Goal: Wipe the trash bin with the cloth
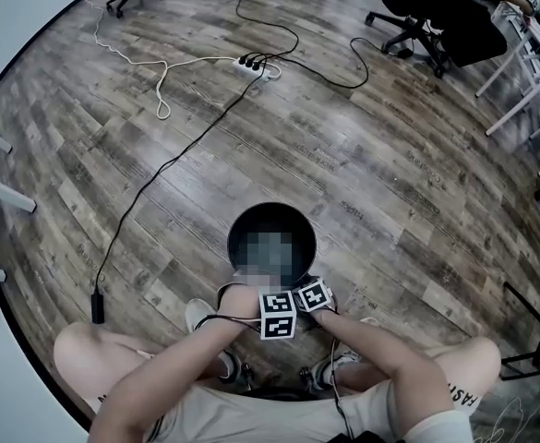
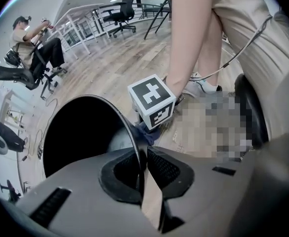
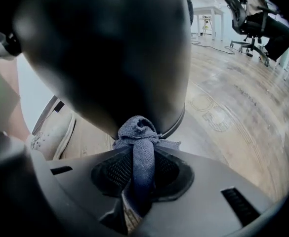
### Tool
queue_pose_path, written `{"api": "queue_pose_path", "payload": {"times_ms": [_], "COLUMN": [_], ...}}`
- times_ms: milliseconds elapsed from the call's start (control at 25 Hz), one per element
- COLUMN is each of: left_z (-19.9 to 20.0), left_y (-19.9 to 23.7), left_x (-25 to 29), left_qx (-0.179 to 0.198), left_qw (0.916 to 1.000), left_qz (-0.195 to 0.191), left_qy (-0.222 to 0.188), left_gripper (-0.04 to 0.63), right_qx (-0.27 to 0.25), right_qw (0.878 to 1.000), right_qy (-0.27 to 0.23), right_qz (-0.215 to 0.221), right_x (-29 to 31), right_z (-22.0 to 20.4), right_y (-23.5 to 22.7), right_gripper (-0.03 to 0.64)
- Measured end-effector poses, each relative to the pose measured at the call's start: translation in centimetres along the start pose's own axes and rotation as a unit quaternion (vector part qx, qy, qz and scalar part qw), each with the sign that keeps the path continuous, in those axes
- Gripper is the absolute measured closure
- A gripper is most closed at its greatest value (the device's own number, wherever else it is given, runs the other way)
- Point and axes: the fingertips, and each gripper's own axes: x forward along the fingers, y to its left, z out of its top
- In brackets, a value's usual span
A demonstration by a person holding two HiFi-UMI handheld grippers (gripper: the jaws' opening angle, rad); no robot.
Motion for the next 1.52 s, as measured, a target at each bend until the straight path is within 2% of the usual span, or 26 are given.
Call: {"api": "queue_pose_path", "payload": {"times_ms": [40,160,280,360,560,760,840,960,1120,1360,1520], "left_z": [0.2,0.8,0.3,-0.5,-3.3,-4.6,-4.8,-4.7,-4.1,-3.0,-2.5], "left_y": [0.0,-0.2,-0.5,-0.5,-0.2,-0.3,-0.2,-0.2,-0.6,-0.7,-0.6], "left_x": [-0.2,-1.1,-2.9,-3.8,-3.0,-1.6,-1.3,-1.2,-1.1,-1.0,-0.9], "left_qx": [-0.005,-0.012,0.014,0.045,0.111,0.124,0.125,0.127,0.135,0.104,0.091], "left_qw": [0.9999,0.9983,0.9952,0.9936,0.9924,0.9916,0.9916,0.9911,0.9899,0.9933,0.9949], "left_qz": [-0.006,-0.035,-0.065,-0.067,-0.036,-0.029,-0.026,-0.036,-0.040,-0.046,-0.039], "left_qy": [-0.011,-0.045,-0.071,-0.078,-0.039,-0.022,-0.020,-0.015,-0.015,-0.020,-0.018], "left_gripper": [0.560,0.484,0.463,0.463,0.463,0.464,0.494,0.528,0.562,0.565,0.565], "right_qx": [0.008,0.014,0.018,0.019,0.027,0.012,0.001,-0.011,-0.011,-0.064,-0.069], "right_qw": [1.000,1.000,0.999,0.999,0.999,0.998,0.997,0.997,0.998,0.998,0.998], "right_qy": [0.005,0.011,0.017,0.018,0.002,-0.030,-0.045,-0.058,-0.048,-0.029,-0.007], "right_qz": [0.002,0.017,0.030,0.034,0.037,0.051,0.054,0.051,0.039,0.009,-0.004], "right_x": [-0.4,-2.7,-5.7,-7.9,-13.4,-18.1,-18.8,-18.5,-17.0,-13.3,-10.0], "right_z": [0.0,0.6,1.2,1.6,3.3,5.9,7.1,8.3,8.4,6.7,5.1], "right_y": [0.3,1.7,2.9,3.4,3.7,5.4,6.0,6.1,5.1,3.9,3.1], "right_gripper": [0.535,0.534,0.534,0.534,0.534,0.534,0.534,0.535,0.534,0.534,0.534]}}
